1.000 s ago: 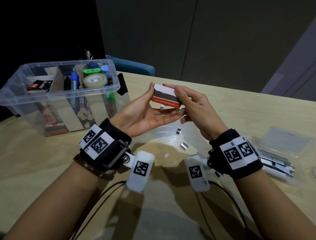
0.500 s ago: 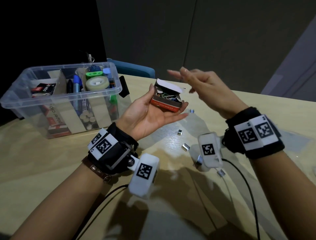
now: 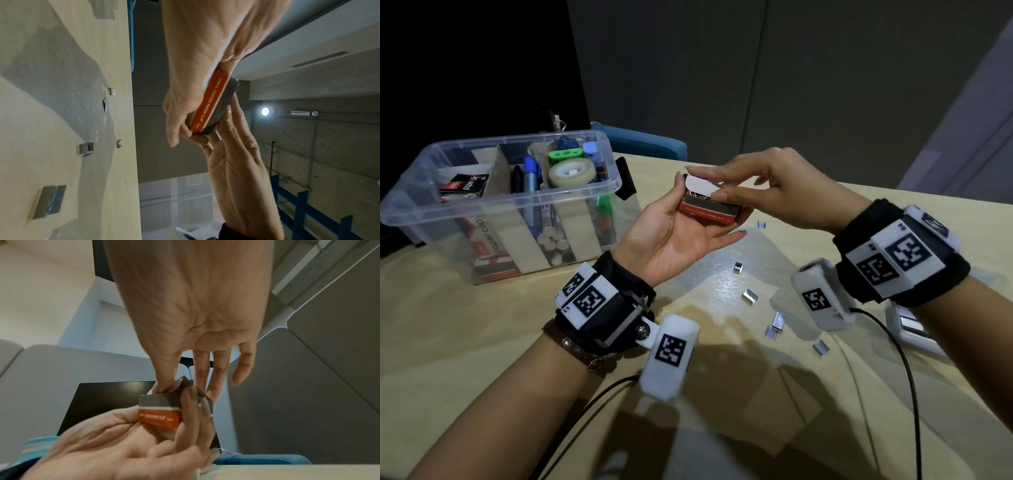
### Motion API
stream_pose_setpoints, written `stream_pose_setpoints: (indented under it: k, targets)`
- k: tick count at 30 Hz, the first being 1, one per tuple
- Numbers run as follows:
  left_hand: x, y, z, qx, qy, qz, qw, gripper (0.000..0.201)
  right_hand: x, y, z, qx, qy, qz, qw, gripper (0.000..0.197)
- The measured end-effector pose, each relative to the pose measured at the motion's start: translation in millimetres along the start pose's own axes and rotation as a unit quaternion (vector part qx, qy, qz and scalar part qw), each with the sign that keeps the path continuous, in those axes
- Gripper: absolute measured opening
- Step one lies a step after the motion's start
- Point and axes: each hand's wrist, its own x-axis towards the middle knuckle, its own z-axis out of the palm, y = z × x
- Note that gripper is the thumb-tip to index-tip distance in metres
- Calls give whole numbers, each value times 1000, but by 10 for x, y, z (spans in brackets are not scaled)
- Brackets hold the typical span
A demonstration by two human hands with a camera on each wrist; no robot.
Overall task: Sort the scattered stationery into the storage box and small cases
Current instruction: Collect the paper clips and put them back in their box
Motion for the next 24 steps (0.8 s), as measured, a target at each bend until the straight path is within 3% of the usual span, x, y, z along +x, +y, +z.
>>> stream_pose_setpoints:
  k: [9, 21, 24]
  targets:
    - [3, -27, 32, -48, 5, 7, 999, 63, -12, 83, -72, 40, -50, 11, 998, 36]
    - [75, -144, 44, -94, 92, 5, 991, 73, -13, 130, 202, -19, 40, -18, 999, 29]
    - [76, -212, 47, -97, 110, 1, 989, 70, 9, 126, 206, 1, 39, 16, 999, 27]
